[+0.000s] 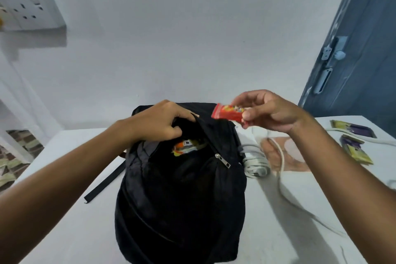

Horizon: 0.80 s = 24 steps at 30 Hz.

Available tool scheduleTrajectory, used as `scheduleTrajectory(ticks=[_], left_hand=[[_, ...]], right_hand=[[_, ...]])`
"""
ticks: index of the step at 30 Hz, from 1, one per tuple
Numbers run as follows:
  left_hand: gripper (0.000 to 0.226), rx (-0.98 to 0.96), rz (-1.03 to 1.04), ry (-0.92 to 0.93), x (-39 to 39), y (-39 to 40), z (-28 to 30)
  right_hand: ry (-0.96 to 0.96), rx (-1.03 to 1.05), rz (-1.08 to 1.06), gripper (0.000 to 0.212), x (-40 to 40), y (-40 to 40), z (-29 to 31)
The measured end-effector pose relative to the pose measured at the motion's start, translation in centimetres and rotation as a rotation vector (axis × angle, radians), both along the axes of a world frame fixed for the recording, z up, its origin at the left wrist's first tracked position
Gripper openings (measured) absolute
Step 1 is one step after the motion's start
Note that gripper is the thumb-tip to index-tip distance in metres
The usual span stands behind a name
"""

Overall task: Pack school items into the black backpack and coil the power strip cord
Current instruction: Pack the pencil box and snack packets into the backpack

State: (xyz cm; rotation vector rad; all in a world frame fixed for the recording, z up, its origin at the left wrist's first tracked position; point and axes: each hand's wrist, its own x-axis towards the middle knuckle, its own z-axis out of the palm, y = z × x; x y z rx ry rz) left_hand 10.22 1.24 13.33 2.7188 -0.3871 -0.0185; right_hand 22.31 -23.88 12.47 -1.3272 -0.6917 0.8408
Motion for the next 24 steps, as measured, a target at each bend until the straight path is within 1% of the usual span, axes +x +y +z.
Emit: scheduleTrajectory(ticks=[1, 2, 3, 4, 5, 6, 7, 8, 10, 12, 13, 15, 16, 18, 19, 20, 21, 22, 23, 24], left_hand=[[0.059, 0.013, -0.001, 0.005, 0.0, 0.1, 0.1], [0.06, 0.027, -0.005, 0.001, 0.1, 0.2, 0.3], [0.061, 0.039, -0.016, -0.008, 0.1, 0.3, 0.6], [0.062, 0.043, -0.033, -0.018, 0.0, 0.5, 0.9], [0.062, 0.043, -0.052, -0.031, -0.1, 0.5, 1.2], [0.062, 0.042, -0.072, -0.05, -0.2, 0.6, 1.5], [0.061, 0.043, -0.09, -0.074, -0.4, 0.5, 1.8], [0.059, 0.042, -0.109, -0.103, -0.5, 0.5, 2.1], [0.057, 0.039, -0.139, -0.154, -0.8, 0.3, 2.4], [0.057, 0.045, -0.149, -0.188, -1.1, 0.6, 2.2], [0.059, 0.051, -0.147, -0.203, -1.1, 0.8, 2.0], [0.063, 0.054, -0.13, -0.232, -1.1, 1.3, 1.3], [0.063, 0.049, -0.121, -0.248, -1.1, 1.5, 1.0], [0.06, 0.025, -0.115, -0.267, -1.0, 1.7, 0.5], [0.059, 0.009, -0.113, -0.262, -0.8, 1.7, 0.2], [0.058, -0.007, -0.106, -0.251, -0.6, 1.8, -0.1], [0.057, -0.023, -0.095, -0.238, -0.3, 1.7, -0.5], [0.056, -0.038, -0.085, -0.23, 0.1, 1.8, -0.8], [0.055, -0.043, -0.079, -0.231, 0.3, 1.8, -1.1], [0.053, -0.043, -0.071, -0.232, 0.6, 1.7, -1.4]], right_hand=[[-0.113, -0.087, 0.153, 0.032, -2.2, 0.9, 1.1], [-0.255, -0.195, 0.242, 0.032, -4.4, 2.0, 1.6], [-0.402, -0.314, 0.262, 0.032, -6.5, 3.4, 1.4], [-0.546, -0.436, 0.221, 0.03, -8.4, 5.0, 0.6], [-0.695, -0.535, 0.122, 0.026, -9.9, 6.8, -0.4], [-0.845, -0.609, 0.0, 0.019, -11.0, 8.4, -1.5], [-0.946, -0.651, -0.094, 0.012, -11.6, 9.9, -2.6], [-0.977, -0.666, -0.157, 0.007, -11.7, 11.3, -3.8], [-0.918, -0.658, -0.254, 0.007, -11.5, 13.7, -4.9], [-0.817, -0.633, -0.313, 0.027, -11.1, 15.4, -4.9], [-0.841, -0.66, -0.298, 0.031, -10.8, 16.0, -5.0], [-0.986, -0.832, -0.265, 0.032, -10.3, 17.0, -5.5], [-1.088, -0.923, -0.236, 0.033, -10.3, 17.2, -5.6], [-1.166, -0.992, -0.103, 0.031, -10.9, 16.9, -5.0], [-1.154, -0.951, 0.005, 0.028, -11.1, 16.2, -4.7], [-1.099, -0.874, 0.142, 0.028, -11.3, 15.0, -4.0], [-0.976, -0.772, 0.279, 0.031, -11.2, 13.3, -3.2], [-0.802, -0.654, 0.397, 0.035, -10.9, 11.2, -2.3], [-0.589, -0.528, 0.445, 0.036, -10.2, 8.9, -1.4], [-0.407, -0.412, 0.384, 0.033, -8.9, 6.7, -0.9]])
